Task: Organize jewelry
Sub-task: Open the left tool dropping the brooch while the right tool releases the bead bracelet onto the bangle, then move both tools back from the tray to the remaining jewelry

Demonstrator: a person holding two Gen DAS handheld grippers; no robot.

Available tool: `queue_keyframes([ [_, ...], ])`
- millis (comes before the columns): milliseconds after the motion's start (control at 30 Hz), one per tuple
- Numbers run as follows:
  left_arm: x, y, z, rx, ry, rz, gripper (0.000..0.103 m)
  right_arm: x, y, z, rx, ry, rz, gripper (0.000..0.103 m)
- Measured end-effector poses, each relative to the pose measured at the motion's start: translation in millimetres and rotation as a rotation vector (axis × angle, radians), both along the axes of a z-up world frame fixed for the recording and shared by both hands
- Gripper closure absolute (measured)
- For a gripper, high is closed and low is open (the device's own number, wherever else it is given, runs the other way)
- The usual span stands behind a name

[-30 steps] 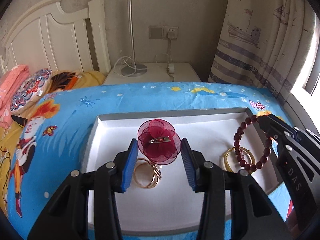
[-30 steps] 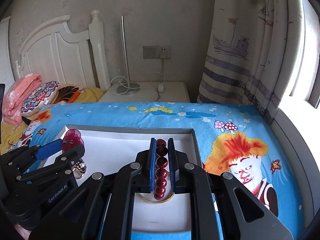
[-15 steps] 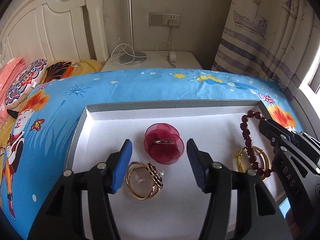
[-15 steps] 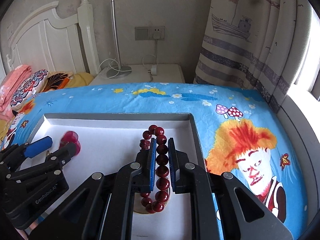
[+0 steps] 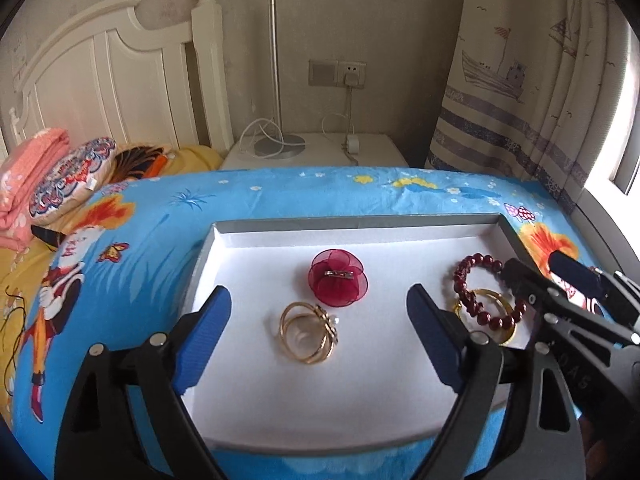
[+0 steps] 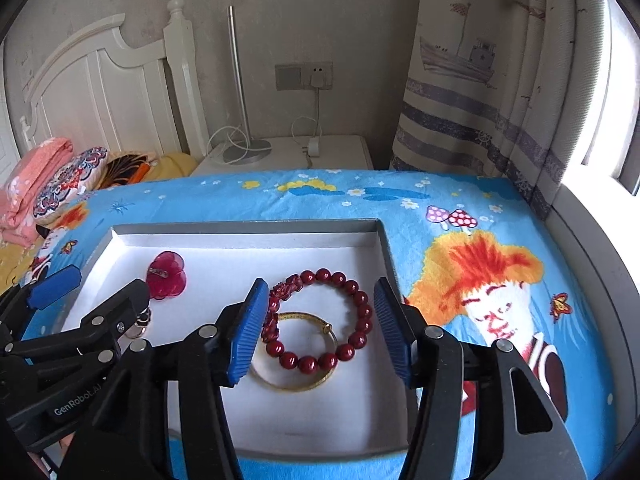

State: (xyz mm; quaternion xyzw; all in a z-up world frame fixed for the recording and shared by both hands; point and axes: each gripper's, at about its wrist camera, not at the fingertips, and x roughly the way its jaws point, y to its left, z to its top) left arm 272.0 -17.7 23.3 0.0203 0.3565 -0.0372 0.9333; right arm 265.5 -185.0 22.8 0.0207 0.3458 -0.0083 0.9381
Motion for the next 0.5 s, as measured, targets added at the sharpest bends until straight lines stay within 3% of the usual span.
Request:
queue_keyframes([
  [333, -77, 9, 29, -0.013, -0.080, -0.037, 0.015, -82, -4, 31, 0.025, -0.115, 0.009, 0.037],
  [500, -118, 28, 44, -0.030, -0.124, -0.011, 0.015, -129, -14, 37, 0.032, -0.147, 0.001, 0.033],
])
